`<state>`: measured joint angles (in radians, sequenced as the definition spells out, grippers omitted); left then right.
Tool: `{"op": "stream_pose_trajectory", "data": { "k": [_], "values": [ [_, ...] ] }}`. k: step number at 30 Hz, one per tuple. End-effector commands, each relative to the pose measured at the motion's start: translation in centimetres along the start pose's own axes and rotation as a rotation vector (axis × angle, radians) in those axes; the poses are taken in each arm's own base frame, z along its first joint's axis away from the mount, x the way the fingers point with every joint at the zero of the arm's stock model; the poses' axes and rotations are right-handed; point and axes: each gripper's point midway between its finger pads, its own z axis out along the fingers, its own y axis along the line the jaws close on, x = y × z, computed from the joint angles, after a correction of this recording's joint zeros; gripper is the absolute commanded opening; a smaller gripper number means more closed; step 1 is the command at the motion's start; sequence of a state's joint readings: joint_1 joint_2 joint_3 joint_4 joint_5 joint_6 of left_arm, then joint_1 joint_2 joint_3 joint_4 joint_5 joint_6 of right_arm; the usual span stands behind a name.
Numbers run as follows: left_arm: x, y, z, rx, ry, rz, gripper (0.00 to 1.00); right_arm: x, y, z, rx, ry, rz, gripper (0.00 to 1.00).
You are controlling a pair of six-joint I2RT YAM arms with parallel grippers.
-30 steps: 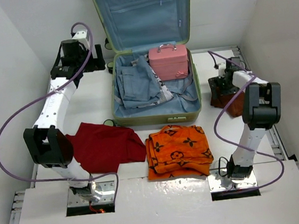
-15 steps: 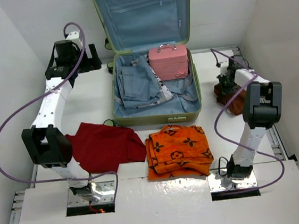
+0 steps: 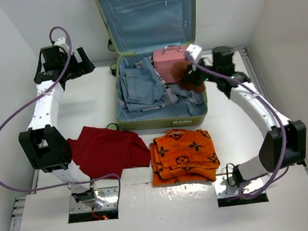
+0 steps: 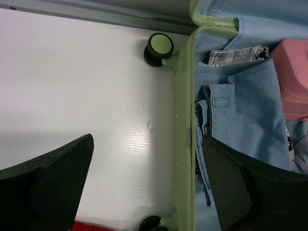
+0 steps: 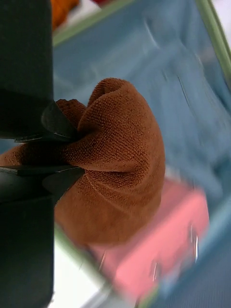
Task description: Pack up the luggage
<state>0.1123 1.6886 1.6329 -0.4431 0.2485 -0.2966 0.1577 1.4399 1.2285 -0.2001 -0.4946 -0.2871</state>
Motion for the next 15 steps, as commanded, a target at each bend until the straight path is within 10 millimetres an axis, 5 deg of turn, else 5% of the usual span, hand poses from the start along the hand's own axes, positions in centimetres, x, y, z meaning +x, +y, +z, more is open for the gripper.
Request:
{"op": "stream_pose_trajectory", "data": {
  "k": [1, 4, 8, 15],
  "values": [
    [-0.3, -0.2, -0.2, 0.027, -0.008, -0.015, 1.0, 2.2, 5.2, 3.4, -0.196, -0.002, -0.074, 0.02],
    [-0.3, 0.3, -0.5, 0.018, -0.01, -0.021, 1.0, 4.5, 6.7, 5.7, -0.241, 0.059, -0.11, 0.02],
    [0.3, 0.4, -0.6, 0.016, 0.0, -0.013, 1.0, 7.9, 5.3, 7.9, -0.187, 0.144, -0.158, 0.02],
    [1.3, 0.0, -1.3, 0.004, 0.008, 0.122, 1.0, 8.3, -3.7, 8.0, 0.199, 0.231, -0.315, 0.0]
  ]
}}
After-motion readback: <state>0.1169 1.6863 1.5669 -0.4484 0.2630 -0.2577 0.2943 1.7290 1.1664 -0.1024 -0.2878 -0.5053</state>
